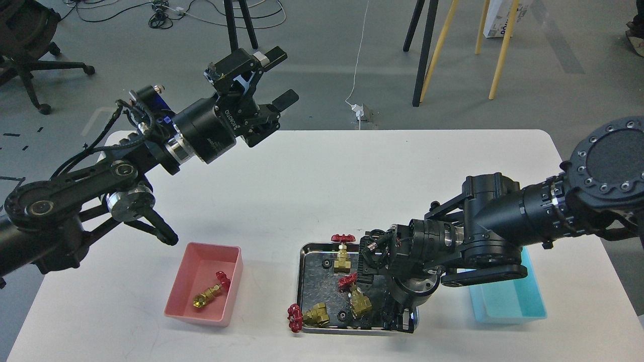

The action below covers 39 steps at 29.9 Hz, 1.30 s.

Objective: Place valve in pink box and gear in blue box
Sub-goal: 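Lower the right gripper and grasp a small dark gear on the tray, then carry the gear with the right gripper over the blue box and release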

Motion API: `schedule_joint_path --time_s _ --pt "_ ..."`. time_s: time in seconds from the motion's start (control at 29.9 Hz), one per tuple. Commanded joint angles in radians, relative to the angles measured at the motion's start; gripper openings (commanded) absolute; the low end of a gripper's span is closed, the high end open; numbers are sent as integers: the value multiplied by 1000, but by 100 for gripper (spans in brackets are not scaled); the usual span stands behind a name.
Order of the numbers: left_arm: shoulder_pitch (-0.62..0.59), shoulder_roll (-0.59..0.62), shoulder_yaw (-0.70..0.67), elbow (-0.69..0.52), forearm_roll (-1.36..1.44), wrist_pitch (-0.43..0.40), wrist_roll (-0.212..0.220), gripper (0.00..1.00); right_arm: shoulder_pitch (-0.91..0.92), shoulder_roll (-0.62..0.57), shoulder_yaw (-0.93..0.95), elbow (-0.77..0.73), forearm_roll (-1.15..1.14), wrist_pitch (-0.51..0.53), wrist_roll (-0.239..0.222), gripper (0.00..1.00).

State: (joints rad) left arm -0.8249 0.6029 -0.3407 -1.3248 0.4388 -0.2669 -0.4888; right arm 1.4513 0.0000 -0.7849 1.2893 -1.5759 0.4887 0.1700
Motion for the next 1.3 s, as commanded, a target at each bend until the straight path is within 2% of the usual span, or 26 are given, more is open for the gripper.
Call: schedule_joint_path --time_s 0.0,0.37,0.83,1.1,1.27 --pt "1 -2 0 9 0 0 0 86 1 0 6 -1 5 0 0 56" --pt "1 -15 -1 10 1 -2 0 86 0 0 15 1 14 0 0 55" --pt "3 -17 -1 16 1 -3 0 86 -5 0 15 1 13 0 3 35" --pt "3 -18 0 18 1 -3 0 86 4 0 15 -1 14 0 5 12" --pt "4 -21 0 18 3 -3 0 86 44 0 15 10 17 0 5 6"
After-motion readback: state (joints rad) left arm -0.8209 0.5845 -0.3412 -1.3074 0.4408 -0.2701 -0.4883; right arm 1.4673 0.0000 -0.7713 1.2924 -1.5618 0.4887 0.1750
